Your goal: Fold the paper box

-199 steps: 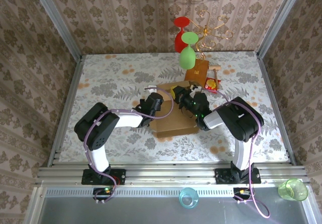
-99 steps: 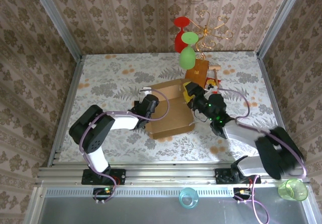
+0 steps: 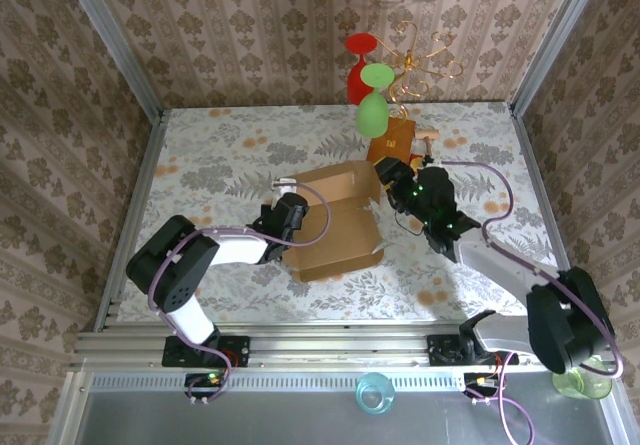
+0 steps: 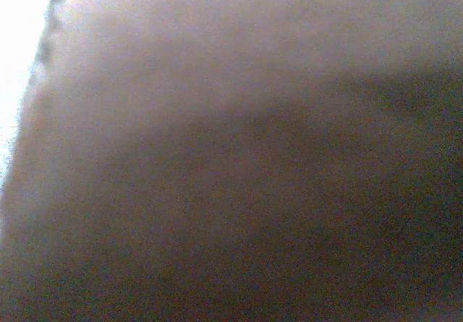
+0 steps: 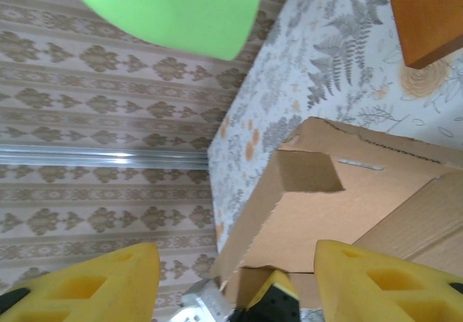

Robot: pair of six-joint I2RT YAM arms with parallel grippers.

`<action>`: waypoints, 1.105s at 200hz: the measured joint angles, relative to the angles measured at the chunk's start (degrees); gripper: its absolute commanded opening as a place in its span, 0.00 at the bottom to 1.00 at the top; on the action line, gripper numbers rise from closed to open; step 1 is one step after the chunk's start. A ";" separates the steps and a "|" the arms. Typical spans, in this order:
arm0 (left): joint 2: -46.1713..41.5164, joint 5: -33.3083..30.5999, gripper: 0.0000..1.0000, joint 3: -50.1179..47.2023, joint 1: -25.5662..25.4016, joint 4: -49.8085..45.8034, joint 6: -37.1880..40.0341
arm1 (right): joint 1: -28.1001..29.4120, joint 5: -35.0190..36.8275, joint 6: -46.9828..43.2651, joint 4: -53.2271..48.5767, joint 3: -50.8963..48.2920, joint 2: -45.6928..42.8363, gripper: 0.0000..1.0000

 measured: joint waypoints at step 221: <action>-0.33 1.51 0.00 0.02 0.02 -0.04 1.73 | 1.46 -6.21 -0.74 3.56 11.67 21.16 0.23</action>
